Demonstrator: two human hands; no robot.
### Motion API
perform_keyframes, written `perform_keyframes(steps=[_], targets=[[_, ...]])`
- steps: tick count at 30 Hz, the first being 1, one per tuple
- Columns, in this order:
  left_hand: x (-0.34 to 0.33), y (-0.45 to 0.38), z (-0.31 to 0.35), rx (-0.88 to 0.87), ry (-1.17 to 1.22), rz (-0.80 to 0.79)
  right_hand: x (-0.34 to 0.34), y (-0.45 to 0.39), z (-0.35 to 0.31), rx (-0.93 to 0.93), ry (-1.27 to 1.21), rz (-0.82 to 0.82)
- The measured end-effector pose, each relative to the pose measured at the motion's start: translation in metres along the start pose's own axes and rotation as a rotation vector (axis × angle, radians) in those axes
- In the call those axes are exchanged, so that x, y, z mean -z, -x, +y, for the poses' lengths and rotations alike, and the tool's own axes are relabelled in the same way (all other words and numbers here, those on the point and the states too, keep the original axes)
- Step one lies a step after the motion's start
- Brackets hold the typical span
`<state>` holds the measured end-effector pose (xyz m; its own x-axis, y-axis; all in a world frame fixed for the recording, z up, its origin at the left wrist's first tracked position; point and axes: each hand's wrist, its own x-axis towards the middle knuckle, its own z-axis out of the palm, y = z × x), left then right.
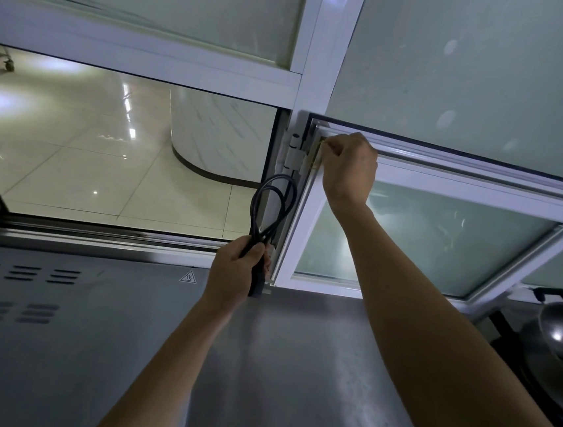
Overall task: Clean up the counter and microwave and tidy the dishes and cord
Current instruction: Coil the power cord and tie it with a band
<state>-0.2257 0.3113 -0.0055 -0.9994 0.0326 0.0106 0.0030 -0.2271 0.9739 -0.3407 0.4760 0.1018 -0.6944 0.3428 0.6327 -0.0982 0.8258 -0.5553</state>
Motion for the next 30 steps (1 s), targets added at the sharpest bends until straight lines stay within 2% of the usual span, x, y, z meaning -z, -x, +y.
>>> perform_keyframes(steps=[7, 12, 15, 22, 30], targets=[[0.003, 0.001, -0.006, -0.001, -0.045, 0.021, 0.003, 0.000, 0.003, 0.065, -0.012, -0.021], [0.003, 0.007, -0.008, 0.003, -0.045, 0.018, 0.020, 0.020, -0.001, 0.023, -0.149, -0.130], [0.003, 0.014, -0.012, -0.002, -0.063, 0.016, 0.037, 0.049, 0.004, -0.075, -0.271, -0.190], [-0.005, 0.033, -0.027, 0.031, -0.029, 0.015, 0.057, 0.118, 0.038, -0.378, -0.484, -0.157], [-0.016, 0.048, -0.050, 0.021, -0.152, -0.034, 0.067, 0.187, 0.068, -0.672, -0.714, -0.185]])
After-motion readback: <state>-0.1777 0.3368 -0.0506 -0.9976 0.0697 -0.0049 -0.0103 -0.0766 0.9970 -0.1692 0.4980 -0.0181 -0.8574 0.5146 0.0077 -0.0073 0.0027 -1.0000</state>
